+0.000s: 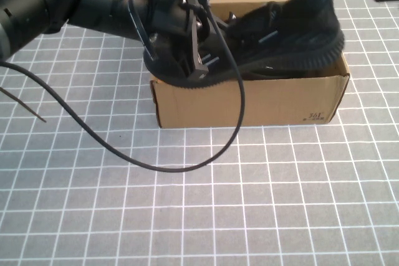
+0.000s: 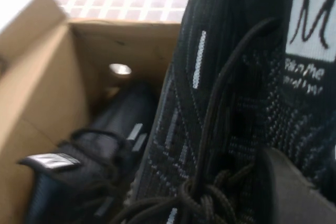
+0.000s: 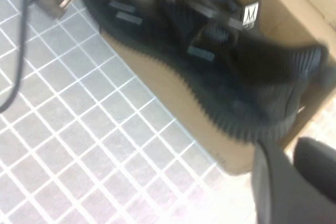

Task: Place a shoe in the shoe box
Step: Place the shoe in the shoe box

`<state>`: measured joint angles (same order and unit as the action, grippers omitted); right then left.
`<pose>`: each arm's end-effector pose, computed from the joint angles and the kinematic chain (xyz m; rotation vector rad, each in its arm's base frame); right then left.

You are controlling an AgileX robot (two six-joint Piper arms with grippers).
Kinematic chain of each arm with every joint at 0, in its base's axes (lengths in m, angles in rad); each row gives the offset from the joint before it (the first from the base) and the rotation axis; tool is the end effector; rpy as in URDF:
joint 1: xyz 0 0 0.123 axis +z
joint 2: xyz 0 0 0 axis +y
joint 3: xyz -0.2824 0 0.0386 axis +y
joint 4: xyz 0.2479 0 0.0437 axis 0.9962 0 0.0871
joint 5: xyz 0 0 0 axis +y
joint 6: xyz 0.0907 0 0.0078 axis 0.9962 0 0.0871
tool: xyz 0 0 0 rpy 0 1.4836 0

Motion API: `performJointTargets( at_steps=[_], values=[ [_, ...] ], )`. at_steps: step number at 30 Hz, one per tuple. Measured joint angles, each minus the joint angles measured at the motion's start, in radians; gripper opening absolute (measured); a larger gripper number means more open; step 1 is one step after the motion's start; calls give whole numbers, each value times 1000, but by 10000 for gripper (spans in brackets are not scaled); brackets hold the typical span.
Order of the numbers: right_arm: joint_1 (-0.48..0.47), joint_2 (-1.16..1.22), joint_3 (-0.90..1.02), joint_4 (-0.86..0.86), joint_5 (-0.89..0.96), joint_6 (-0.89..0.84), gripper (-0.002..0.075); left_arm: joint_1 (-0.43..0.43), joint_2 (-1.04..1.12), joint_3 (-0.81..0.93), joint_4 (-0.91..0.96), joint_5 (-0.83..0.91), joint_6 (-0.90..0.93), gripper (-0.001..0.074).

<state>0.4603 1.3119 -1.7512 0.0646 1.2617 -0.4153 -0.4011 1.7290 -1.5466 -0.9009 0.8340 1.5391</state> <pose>0.2109 0.1108 0.4899 -0.9856 2.0847 0.1040 0.3394 -0.2014 0.3463 1.4942 1.5502 -0.4506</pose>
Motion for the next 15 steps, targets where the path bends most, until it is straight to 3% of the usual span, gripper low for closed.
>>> performJointTargets(
  at_steps=[5, 15],
  values=[
    [0, -128, 151, 0, 0, 84, -1, 0, 37, -60, 9, -22, 56, 27],
    [0, -388, 495, 0, 4, 146, -15, 0, 272, -333, 22, 21, 77, 27]
  ],
)
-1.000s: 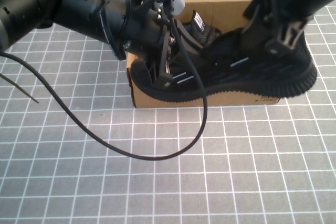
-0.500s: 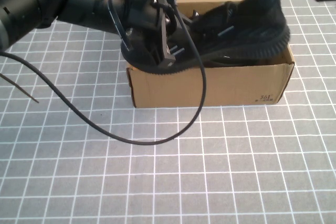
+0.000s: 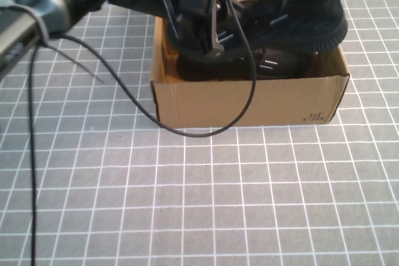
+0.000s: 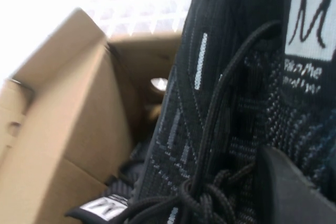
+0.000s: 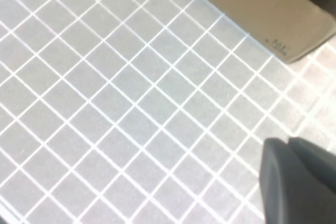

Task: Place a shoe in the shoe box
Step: Place the shoe in the shoe box

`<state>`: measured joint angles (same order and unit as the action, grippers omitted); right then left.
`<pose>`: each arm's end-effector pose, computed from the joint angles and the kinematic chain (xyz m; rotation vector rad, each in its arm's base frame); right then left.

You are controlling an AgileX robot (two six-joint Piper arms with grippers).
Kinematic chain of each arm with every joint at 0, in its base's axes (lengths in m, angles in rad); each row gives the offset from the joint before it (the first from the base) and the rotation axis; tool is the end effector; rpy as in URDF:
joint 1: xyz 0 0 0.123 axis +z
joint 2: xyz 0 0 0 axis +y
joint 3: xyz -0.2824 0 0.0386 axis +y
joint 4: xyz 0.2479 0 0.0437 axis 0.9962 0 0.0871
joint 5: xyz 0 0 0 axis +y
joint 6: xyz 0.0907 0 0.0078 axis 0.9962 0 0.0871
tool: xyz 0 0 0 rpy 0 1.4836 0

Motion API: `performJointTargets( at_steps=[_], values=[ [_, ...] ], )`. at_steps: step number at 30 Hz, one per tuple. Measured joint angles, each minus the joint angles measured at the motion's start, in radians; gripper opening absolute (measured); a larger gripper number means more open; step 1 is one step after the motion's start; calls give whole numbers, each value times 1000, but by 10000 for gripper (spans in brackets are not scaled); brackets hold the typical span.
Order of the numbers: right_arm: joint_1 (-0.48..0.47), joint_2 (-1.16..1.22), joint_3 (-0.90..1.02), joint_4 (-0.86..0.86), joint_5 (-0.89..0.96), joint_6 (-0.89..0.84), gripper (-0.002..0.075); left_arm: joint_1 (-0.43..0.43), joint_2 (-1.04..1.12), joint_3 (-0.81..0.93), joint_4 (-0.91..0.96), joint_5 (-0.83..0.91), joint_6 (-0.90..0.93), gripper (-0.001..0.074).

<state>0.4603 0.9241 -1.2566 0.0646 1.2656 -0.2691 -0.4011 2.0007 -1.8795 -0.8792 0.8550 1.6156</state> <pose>0.1237 0.0676 0.4258 -0.8680 2.2602 0.1708 0.4049 -0.2293 0.3312 1.5613 1.4347 -0.3732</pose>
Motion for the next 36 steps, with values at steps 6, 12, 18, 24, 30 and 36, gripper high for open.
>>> performJointTargets(
  at_steps=[6, 12, 18, 24, 30, 36],
  values=[
    [0, -133, 76, 0, 2, 35, -16, 0, 93, -57, 51, 40, -10, 27],
    [0, -165, 84, 0, 4, 47, -16, 0, 106, -59, 69, 22, -12, 27],
    [0, -165, 84, -2, 4, 51, -16, 0, 128, -61, 63, 15, -14, 27],
    [0, -165, 84, -2, 4, 51, -16, 0, 168, -61, 32, 15, -14, 27],
    [0, -165, 84, -2, 4, 51, -16, 0, 191, -61, 30, -4, -14, 27],
    [0, -165, 84, -2, 4, 51, -16, -1, 210, -61, 34, -13, -2, 27]
  ],
)
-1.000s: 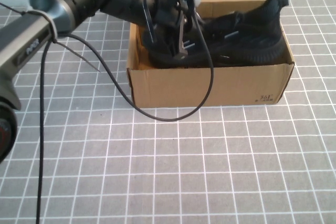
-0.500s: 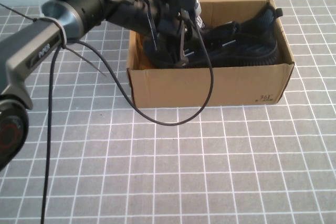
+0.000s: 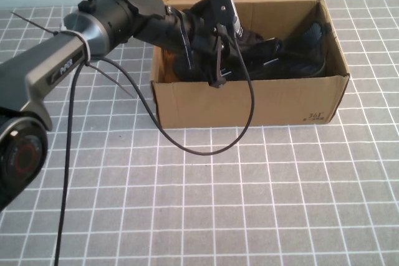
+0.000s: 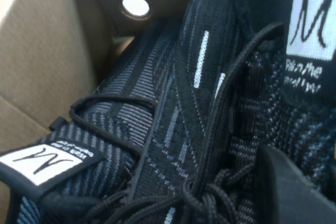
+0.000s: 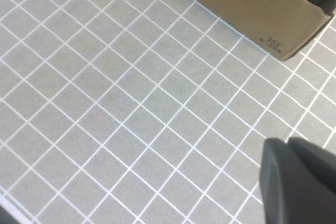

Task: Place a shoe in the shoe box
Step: Place the shoe in the shoe box

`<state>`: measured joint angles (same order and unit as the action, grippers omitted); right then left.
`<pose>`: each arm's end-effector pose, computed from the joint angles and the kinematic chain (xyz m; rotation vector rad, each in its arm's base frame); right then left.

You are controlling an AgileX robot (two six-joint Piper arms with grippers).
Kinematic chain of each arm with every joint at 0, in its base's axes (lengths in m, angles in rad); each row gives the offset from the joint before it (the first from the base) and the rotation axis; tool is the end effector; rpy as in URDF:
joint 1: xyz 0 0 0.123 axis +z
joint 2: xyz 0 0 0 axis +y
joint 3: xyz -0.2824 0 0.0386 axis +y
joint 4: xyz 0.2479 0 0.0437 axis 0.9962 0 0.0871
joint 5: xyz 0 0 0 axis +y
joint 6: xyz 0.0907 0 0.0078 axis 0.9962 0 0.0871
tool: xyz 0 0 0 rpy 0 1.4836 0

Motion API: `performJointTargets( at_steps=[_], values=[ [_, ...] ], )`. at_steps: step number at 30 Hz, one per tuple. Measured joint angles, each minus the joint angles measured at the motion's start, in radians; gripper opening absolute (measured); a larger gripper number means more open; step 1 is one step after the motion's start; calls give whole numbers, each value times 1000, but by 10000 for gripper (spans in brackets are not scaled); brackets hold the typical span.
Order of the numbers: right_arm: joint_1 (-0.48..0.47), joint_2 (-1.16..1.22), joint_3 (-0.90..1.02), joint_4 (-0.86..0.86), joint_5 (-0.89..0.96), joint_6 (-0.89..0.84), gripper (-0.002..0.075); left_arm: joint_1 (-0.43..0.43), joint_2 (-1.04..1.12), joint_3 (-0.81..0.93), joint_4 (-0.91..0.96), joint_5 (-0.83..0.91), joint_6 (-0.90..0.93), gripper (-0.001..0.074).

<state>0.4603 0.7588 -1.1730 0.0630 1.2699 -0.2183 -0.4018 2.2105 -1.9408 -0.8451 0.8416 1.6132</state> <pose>0.0838 0.0477 0.4219 -0.7883 2.2092 0.1994 0.4417 -0.2429 0.2472 1.6254 1.5637 -0.4089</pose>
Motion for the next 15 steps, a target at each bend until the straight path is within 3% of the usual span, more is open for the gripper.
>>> performJointTargets(
  at_steps=[15],
  values=[
    [0, 0, 0, 0, -2, 0, -16, -2, 52, -5, -36, -6, 126, 26]
  ],
)
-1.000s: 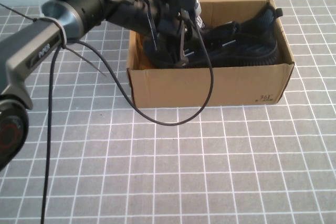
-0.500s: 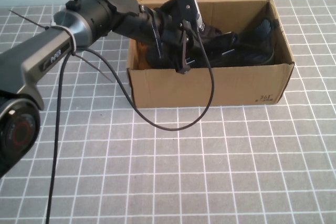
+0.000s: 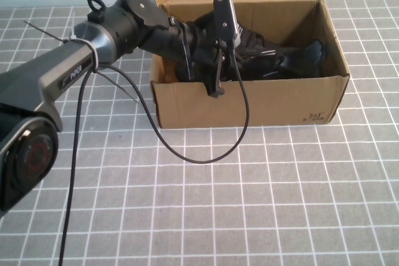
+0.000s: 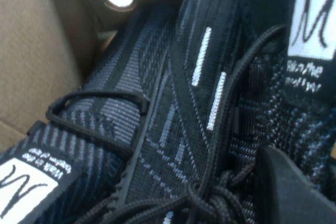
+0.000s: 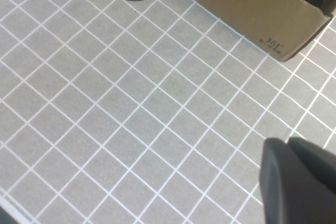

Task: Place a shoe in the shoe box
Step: Place the shoe in the shoe box

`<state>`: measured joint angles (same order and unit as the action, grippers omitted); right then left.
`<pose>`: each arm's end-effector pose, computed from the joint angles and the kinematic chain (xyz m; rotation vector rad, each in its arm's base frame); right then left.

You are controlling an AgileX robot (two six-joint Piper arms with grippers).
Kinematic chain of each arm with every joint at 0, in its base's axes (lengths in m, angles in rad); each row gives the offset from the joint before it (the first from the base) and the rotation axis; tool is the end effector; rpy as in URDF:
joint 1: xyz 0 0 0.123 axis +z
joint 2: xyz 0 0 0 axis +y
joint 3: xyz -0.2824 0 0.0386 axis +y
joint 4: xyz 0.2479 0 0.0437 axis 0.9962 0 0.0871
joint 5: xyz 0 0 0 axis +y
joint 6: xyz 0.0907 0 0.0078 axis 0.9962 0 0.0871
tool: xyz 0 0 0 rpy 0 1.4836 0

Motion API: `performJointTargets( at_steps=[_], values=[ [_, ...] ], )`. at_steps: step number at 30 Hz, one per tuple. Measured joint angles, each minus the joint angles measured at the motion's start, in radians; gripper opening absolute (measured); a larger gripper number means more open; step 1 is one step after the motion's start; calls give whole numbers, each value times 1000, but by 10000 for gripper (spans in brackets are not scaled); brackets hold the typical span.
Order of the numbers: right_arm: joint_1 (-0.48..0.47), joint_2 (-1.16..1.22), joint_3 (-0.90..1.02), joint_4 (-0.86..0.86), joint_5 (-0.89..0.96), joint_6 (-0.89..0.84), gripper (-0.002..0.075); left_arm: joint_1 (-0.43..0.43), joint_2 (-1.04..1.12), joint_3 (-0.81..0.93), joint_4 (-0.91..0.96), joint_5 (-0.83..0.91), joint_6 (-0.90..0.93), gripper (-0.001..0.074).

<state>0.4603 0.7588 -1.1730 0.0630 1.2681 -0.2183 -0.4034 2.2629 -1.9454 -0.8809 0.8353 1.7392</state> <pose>0.0839 0.0477 0.4220 -0.7876 2.2076 0.1996 0.4473 -0.2476 0.2241 1.6962 1.4930 -0.3937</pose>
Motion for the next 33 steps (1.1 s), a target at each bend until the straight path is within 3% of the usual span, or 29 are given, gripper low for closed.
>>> performJointTargets(
  at_steps=[9, 17, 33],
  values=[
    [0, 0, 0, 0, 0, 0, -16, 0, 1, 0, -31, -1, 19, 24],
    [0, 0, 0, 0, -6, 0, -16, 0, -66, 0, 26, 58, -99, 24],
    [0, 24, 61, 0, -56, -2, -16, 0, -73, -14, 42, 115, -136, 23]
  ],
)
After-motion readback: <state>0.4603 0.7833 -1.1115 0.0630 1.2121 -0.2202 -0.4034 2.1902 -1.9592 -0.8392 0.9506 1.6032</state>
